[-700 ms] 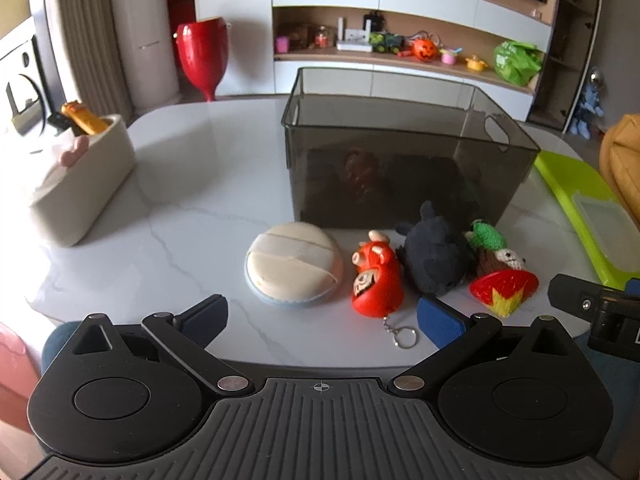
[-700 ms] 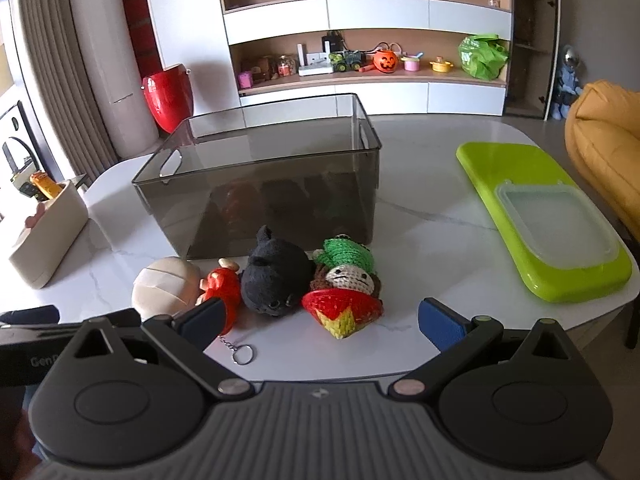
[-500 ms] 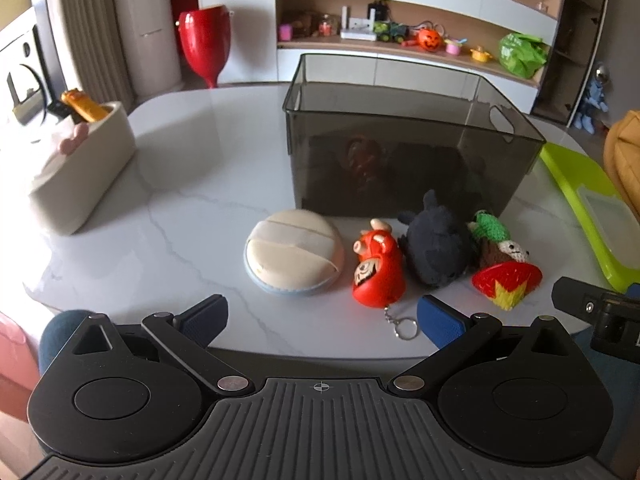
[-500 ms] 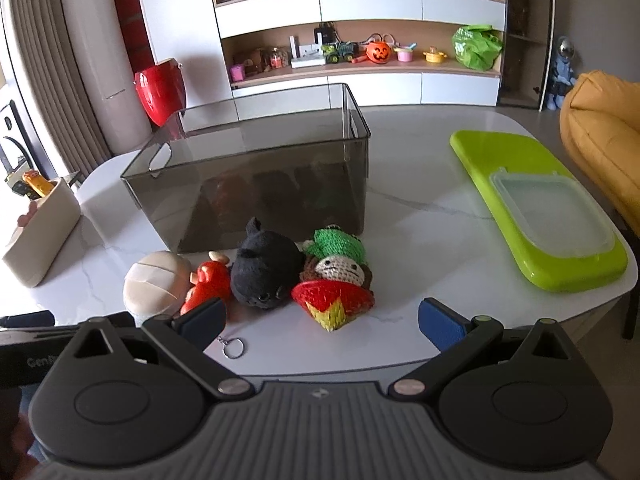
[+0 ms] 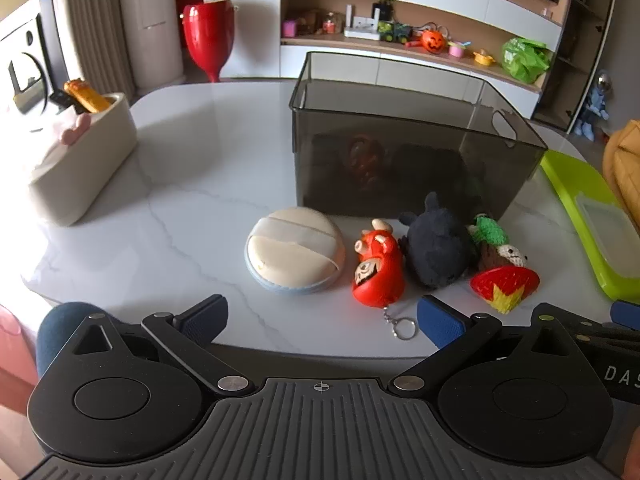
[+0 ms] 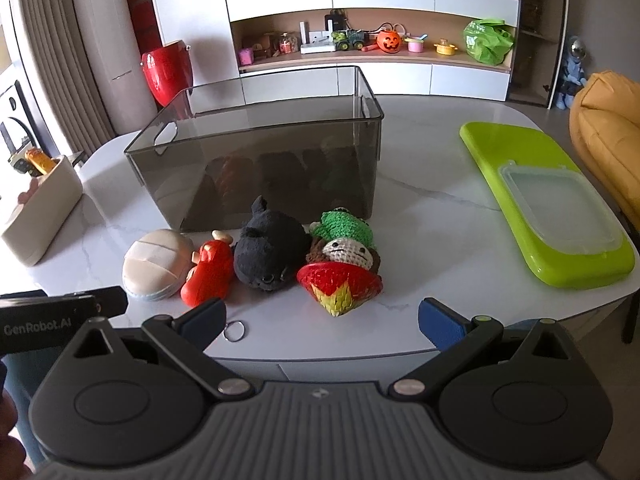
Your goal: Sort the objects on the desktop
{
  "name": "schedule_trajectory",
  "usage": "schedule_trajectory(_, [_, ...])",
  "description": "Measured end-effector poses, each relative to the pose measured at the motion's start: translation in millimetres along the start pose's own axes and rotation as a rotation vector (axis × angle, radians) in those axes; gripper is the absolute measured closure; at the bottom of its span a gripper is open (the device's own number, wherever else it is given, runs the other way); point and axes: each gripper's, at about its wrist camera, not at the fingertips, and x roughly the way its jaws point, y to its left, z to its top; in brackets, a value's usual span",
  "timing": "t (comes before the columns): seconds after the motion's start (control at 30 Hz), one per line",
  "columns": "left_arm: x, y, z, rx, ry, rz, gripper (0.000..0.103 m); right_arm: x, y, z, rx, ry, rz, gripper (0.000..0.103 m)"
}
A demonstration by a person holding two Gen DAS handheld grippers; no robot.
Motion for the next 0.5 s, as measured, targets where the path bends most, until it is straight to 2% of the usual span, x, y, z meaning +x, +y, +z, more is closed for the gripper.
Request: schedule_trajectory(0.5, [6.0,-0.1,-2.8,0.005,0.013,0.012,0.0,3.4,1.3,-0.9,0.002,0.014,-0.018,0.0])
